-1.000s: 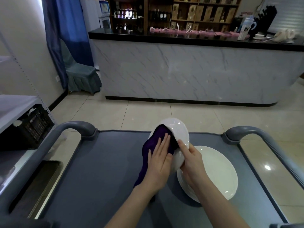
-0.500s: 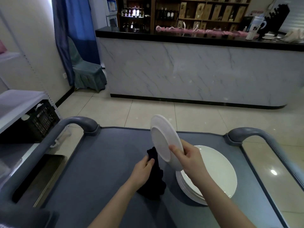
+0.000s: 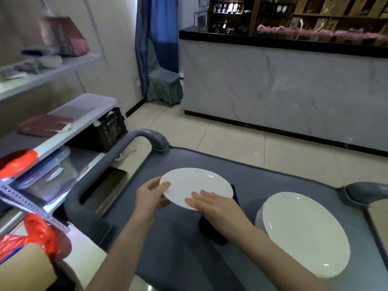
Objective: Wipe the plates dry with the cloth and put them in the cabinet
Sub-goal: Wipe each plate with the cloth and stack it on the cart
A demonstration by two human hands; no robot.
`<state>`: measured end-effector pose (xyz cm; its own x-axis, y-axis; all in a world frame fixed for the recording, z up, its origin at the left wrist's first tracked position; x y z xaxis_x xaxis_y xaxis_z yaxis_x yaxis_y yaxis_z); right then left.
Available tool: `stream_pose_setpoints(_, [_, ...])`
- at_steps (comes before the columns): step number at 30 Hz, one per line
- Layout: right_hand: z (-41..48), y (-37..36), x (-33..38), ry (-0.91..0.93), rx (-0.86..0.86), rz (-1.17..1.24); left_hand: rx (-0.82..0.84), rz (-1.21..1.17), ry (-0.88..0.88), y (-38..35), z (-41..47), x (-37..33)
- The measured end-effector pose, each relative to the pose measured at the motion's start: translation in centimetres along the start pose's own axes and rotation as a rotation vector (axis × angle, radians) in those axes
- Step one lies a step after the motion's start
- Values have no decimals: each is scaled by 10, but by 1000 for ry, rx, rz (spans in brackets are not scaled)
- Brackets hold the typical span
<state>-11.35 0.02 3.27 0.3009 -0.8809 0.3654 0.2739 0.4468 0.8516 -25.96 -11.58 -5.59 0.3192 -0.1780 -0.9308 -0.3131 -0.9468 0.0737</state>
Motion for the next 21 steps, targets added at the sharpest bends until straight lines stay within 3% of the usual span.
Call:
stream_pose_setpoints(6, [5, -65, -37, -320, 272, 260, -118, -55, 66, 50, 8, 31])
stream_pose_setpoints(9, [2, -63, -64, -585, 92, 509, -159, -68, 79, 74, 16, 44])
stream_pose_setpoints(11, [-3, -66, -83, -772, -43, 545, -156, -57, 99, 85, 23, 53])
stream_pose_setpoints(14, [-4, -91, -95, -980, -69, 616, -148, -67, 133, 94, 34, 65])
stream_pose_setpoints(21, [11, -125, -104, -1132, -249, 774, -84, -17, 95, 91, 70, 70])
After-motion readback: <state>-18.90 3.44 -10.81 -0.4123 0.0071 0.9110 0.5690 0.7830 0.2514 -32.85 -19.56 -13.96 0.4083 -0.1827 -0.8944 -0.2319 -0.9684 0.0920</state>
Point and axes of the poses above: each hand's wrist, its own z-axis towards the middle knuckle, its own y-axis out of the back of the hand, x = y × z, the point moved 10 cm from there along z, towards the middle knuckle, and after that the axes turned 11 degrees about z, right-handed, at the moved point
